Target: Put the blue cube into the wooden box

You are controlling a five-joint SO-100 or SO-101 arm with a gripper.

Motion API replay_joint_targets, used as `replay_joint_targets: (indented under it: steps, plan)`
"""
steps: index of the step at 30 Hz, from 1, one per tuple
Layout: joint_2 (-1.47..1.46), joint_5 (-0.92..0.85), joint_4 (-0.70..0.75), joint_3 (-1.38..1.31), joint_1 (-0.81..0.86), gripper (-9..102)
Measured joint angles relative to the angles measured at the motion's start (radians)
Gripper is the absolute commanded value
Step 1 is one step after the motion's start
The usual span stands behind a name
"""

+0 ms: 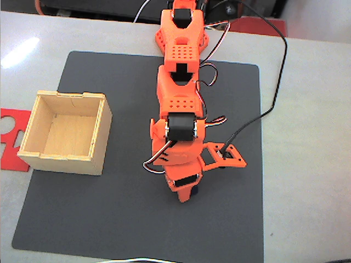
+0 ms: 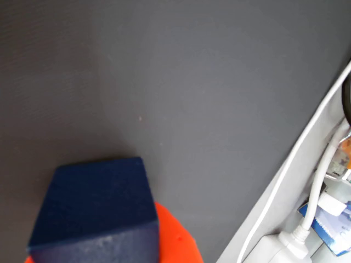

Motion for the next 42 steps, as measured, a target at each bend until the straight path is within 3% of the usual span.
replay_joint_targets:
  steps: [7, 15, 20, 31, 42]
  plan:
    - [0.048, -0.002, 0.000, 0.002, -0.035, 0]
    - [0.337, -0.002, -0.017, 0.002, 0.031, 0]
    - [0.486, 0.025, 0.003, 0.002, 0.167, 0]
    - [0.623, 0.044, 0.003, 0.043, 0.655, 0]
    - [0.489, 0.087, 0.005, 0.044, 0.742, 0]
